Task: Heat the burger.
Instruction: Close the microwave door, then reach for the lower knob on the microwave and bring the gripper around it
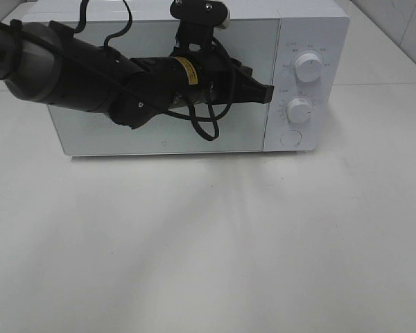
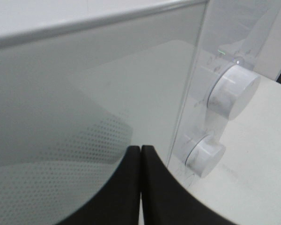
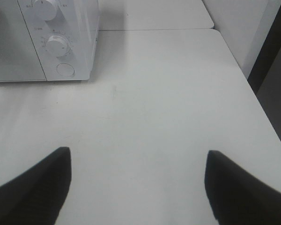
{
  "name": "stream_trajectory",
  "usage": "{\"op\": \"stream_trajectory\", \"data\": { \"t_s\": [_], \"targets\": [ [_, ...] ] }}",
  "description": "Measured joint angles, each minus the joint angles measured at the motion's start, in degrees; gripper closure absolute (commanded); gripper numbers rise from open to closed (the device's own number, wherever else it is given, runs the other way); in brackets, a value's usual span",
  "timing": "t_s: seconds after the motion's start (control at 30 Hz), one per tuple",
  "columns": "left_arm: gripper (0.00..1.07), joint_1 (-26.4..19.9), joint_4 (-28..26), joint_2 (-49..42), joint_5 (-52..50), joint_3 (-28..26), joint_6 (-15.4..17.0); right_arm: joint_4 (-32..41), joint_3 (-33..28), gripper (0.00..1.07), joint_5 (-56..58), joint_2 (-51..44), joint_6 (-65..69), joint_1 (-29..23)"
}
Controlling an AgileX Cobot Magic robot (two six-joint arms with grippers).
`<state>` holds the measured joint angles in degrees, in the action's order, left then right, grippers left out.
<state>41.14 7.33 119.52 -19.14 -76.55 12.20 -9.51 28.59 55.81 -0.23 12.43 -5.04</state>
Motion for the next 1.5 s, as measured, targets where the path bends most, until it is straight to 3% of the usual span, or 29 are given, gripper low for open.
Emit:
{"op": "stream_trajectory", "data": {
  "t_s": [0.17, 0.3, 0.33, 0.37, 0.4, 0.43, 0.47, 0.5, 0.53, 0.57, 0.6, 0.67, 0.7, 0.9, 1.13, 1.23, 1.37, 1.5],
  "targets": [
    [1.07, 1.6, 0.2, -2.9, 6.1, 1.3, 0.0, -0.1, 0.0, 0.31, 0.0, 0.0, 0.0, 0.0],
    [1.06, 4.8, 0.6, -8.2, 10.9, 5.8, -0.1, -0.1, 0.0, 0.31, 0.0, 0.0, 0.0, 0.0],
    [0.95, 5.6, 0.6, -10.4, 13.7, 7.6, -0.2, -0.1, 0.0, 0.31, 0.0, 0.0, 0.0, 0.0],
    [0.95, 5.6, 0.6, -10.4, 13.7, 7.6, -0.2, -0.1, 0.0, 0.31, 0.0, 0.0, 0.0, 0.0],
    [0.84, 5.8, 0.6, -11.6, 15.2, 8.2, -0.2, -0.1, 0.0, 0.31, 0.0, 0.0, 0.0, 0.0],
    [0.57, 6.0, 0.6, -14.0, 20.1, 9.3, -0.2, -0.1, 0.0, 0.31, 0.0, 0.0, 0.0, 0.0],
    [0.57, 6.0, 0.6, -14.0, 20.1, 9.3, -0.2, -0.1, 0.0, 0.31, 0.0, 0.0, 0.0, 0.0],
    [0.26, 6.1, 0.6, -15.8, 25.8, 9.9, -0.2, -0.1, 0.0, 0.31, 0.0, 0.0, 0.0, 0.0],
    [0.26, 6.1, 0.6, -15.8, 25.8, 9.9, -0.2, -0.1, 0.0, 0.31, 0.0, 0.0, 0.0, 0.0],
    [0.11, 6.1, 0.6, -16.4, 28.4, 9.9, -0.2, -0.1, 0.0, 0.31, 0.0, 0.0, 0.0, 0.0],
    [0.06, 6.1, 0.6, -17.9, 34.9, 9.9, -0.2, -0.1, 0.0, 0.31, 0.0, 0.0, 0.0, 0.0],
    [0.07, 6.1, 0.6, -18.6, 37.5, 9.9, -0.2, -0.1, 0.0, 0.31, 0.0, 0.0, 0.0, 0.0],
    [0.07, 6.1, 0.6, -19.8, 44.4, 9.9, -0.2, -0.1, 0.0, 0.31, 0.0, 0.0, 0.0, 0.0],
    [0.08, 6.1, 0.5, -22.9, 61.6, 9.9, -0.2, -0.1, 0.0, 0.31, 0.0, 0.0, 0.0, 0.0],
    [0.08, 5.1, 0.5, -26.2, 73.3, 9.9, -0.4, -0.1, 0.0, 0.31, 0.0, 0.0, 0.0, 0.0],
    [0.08, 1.9, 0.5, -28.3, 76.8, 9.9, -0.4, -0.1, 0.0, 0.31, 0.0, 0.0, 0.0, 0.0],
    [0.08, -8.3, -0.1, -33.4, 82.0, 9.9, -0.4, -0.1, 0.0, 0.31, 0.0, 0.0, 0.0, 0.0],
    [0.08, -13.8, -1.2, -37.6, 84.0, 10.0, -1.1, -0.1, 0.0, 0.31, 0.0, 0.0, 0.0, 0.0]
  ]
}}
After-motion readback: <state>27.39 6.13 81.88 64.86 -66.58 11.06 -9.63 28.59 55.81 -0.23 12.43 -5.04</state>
